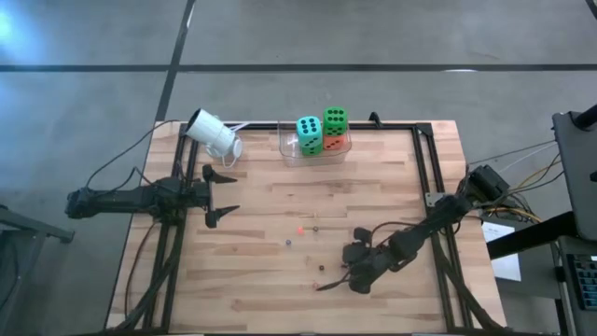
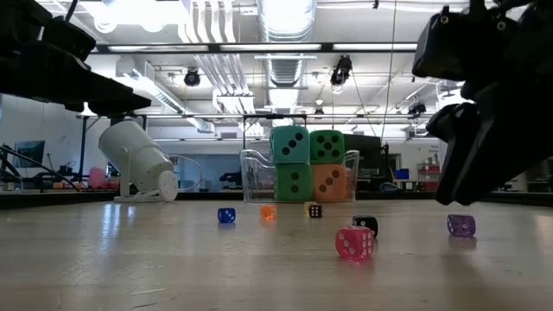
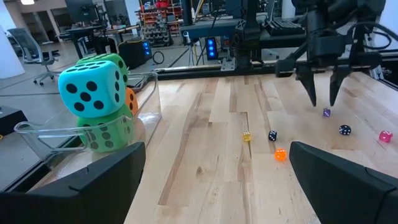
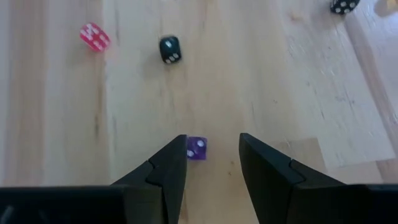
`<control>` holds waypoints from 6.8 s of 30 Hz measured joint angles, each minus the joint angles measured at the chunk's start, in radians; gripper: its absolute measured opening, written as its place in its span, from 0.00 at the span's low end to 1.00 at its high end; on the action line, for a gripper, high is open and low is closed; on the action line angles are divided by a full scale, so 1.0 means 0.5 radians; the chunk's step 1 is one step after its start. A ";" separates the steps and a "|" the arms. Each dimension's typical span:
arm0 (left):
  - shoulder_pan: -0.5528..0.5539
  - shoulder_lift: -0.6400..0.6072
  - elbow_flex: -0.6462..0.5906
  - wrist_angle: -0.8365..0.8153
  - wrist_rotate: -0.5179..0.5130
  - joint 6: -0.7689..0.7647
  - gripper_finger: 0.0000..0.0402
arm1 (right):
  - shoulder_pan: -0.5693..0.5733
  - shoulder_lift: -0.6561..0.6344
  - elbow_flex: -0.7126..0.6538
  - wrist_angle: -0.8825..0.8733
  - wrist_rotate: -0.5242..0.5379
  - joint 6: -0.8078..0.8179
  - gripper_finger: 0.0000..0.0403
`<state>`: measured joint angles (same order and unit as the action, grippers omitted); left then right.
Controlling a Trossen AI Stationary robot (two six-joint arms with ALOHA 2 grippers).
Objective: Pick & Place Dice
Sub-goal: Put the small violet dice into the transparent bin, then put the small yellow dice into the transparent bin
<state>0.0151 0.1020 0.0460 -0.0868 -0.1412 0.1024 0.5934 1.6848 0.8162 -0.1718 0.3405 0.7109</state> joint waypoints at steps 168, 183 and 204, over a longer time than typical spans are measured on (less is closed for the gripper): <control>0.000 0.000 0.000 0.000 0.000 0.000 1.00 | -2.227 -0.356 0.088 0.342 -0.521 -1.330 0.16; 0.000 0.000 0.000 0.000 0.000 0.000 1.00 | -2.226 -0.319 0.095 0.318 -0.530 -1.300 0.40; 0.001 0.000 0.000 0.000 0.000 0.000 1.00 | -2.227 -0.320 0.094 0.284 -0.578 -1.271 0.52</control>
<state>0.0154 0.1020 0.0462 -0.0866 -0.1413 0.1024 -0.5201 1.5249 0.8635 -0.0296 0.0517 0.0752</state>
